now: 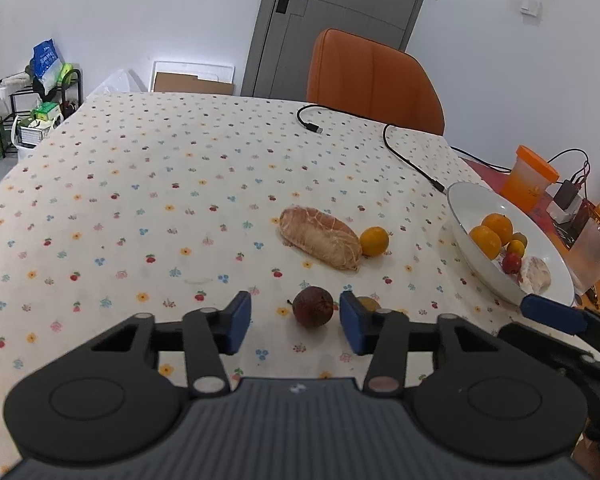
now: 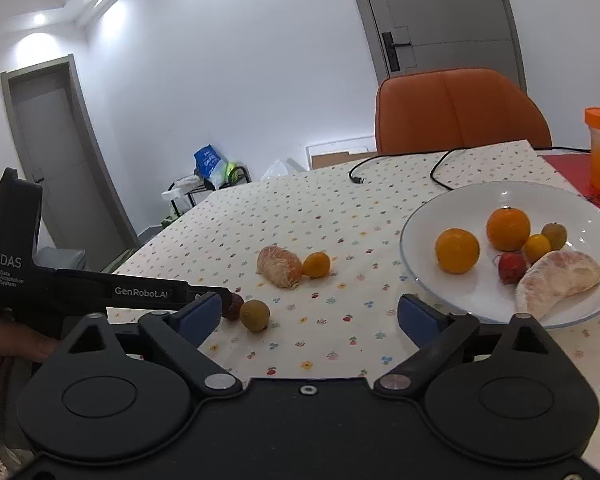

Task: Organize fruits
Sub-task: 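Grasp an olive-green fruit with the right tool while the left tool grasps a dark plum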

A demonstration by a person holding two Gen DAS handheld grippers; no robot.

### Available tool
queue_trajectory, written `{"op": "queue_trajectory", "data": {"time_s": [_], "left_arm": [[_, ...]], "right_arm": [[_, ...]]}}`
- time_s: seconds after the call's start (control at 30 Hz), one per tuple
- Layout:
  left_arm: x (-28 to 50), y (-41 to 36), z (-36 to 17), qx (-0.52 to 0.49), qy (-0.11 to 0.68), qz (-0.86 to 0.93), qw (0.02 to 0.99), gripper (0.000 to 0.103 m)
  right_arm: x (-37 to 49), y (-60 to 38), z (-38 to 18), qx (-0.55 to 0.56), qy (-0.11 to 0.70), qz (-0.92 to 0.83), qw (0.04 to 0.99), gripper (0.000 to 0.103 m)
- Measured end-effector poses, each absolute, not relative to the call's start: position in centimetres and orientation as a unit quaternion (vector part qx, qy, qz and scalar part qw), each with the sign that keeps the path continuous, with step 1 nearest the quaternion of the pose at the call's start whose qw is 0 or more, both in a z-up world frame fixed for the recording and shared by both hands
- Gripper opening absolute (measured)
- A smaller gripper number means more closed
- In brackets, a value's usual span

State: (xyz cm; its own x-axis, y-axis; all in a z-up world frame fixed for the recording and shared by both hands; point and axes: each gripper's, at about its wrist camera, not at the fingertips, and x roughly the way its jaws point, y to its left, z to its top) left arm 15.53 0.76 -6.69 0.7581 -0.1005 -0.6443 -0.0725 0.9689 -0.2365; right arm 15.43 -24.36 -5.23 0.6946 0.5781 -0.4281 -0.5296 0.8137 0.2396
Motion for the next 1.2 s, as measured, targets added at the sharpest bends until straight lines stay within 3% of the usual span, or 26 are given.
{"op": "queue_trajectory", "data": {"time_s": [0.23, 0.3, 0.33, 0.6, 0.93, 1.03, 1.1, 1.2], "left_arm": [[16.0, 1.1, -7.6, -0.134, 0.343, -0.024, 0.929, 0.038], [16.2, 1.0, -7.7, -0.136, 0.345, -0.03, 0.928, 0.021], [16.2, 1.0, -7.8, -0.135, 0.345, -0.029, 0.928, 0.019], [15.3, 1.8, -7.5, -0.141, 0.335, -0.009, 0.932, 0.018], [14.0, 3.3, -7.4, -0.155, 0.325, 0.031, 0.932, 0.018], [13.8, 3.6, -7.3, -0.161, 0.322, 0.037, 0.932, 0.018], [13.7, 3.8, -7.3, -0.162, 0.322, 0.04, 0.932, 0.018], [13.9, 3.8, -7.2, -0.159, 0.324, 0.04, 0.932, 0.018]], "right_arm": [[16.1, -23.3, -6.1, 0.04, 0.27, 0.301, 0.914, 0.078], [16.4, -23.1, -6.3, 0.039, 0.276, 0.301, 0.912, 0.072], [16.6, -22.9, -6.4, 0.038, 0.28, 0.302, 0.911, 0.071], [17.6, -20.5, -6.9, 0.031, 0.303, 0.33, 0.894, 0.052], [18.7, -17.9, -7.0, 0.008, 0.323, 0.354, 0.878, 0.046], [19.2, -17.2, -7.5, 0.004, 0.336, 0.36, 0.87, 0.037], [19.1, -16.8, -7.5, -0.008, 0.332, 0.356, 0.873, 0.022], [19.2, -17.0, -7.2, -0.002, 0.336, 0.36, 0.87, 0.021]]}}
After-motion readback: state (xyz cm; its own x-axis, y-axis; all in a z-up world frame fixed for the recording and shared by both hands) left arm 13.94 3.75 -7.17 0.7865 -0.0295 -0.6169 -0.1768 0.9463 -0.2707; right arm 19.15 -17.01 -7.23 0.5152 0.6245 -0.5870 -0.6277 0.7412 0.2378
